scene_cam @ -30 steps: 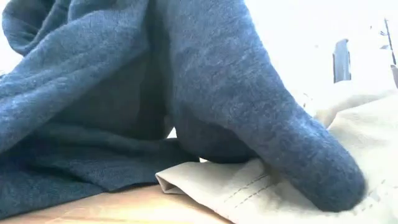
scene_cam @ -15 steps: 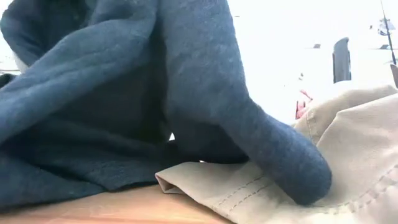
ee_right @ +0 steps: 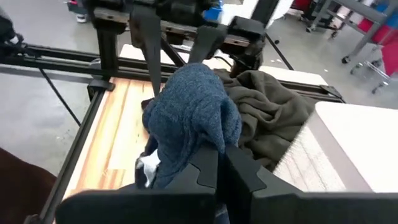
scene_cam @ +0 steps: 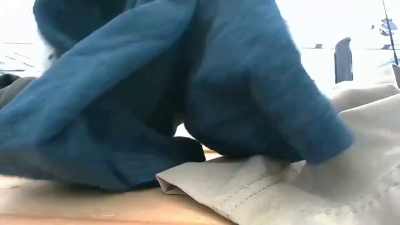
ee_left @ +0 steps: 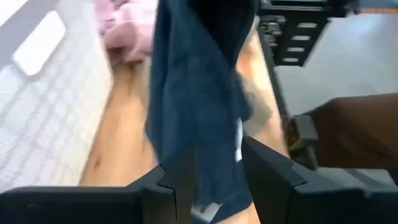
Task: Sort clothes
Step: Put the blue shorts into the white laundry bin
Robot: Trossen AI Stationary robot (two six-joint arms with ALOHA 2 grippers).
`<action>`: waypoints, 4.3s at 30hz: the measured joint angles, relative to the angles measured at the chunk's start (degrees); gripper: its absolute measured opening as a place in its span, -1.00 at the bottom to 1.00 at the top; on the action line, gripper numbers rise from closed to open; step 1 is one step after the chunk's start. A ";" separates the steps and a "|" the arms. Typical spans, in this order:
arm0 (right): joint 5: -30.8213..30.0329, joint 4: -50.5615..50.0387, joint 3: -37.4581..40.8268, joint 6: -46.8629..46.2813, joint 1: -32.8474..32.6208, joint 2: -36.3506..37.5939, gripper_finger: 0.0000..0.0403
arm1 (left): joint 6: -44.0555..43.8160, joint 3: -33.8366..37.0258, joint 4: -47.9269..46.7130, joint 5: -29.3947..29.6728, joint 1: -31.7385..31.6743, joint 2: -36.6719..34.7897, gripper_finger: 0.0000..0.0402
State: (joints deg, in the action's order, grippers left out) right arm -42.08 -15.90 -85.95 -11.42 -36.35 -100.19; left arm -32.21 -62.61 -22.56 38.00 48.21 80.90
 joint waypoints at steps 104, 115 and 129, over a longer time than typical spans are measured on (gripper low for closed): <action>-2.45 -10.06 0.00 -9.93 -0.51 1.32 -1.00 | 54.96 -32.52 -21.59 1.61 -0.18 33.98 -0.32; -2.41 -9.23 0.00 -10.14 -0.40 1.32 -1.00 | 52.11 -41.09 -38.62 -1.03 -1.50 45.68 -0.32; -1.30 -9.09 0.00 -8.94 -0.38 1.32 -1.00 | 47.45 -43.99 -44.27 8.68 -0.54 46.18 -0.32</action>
State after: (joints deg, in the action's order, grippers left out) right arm -43.38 -24.99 -85.95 -20.36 -36.73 -98.87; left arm 15.24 -106.61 -66.83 46.68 47.67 127.09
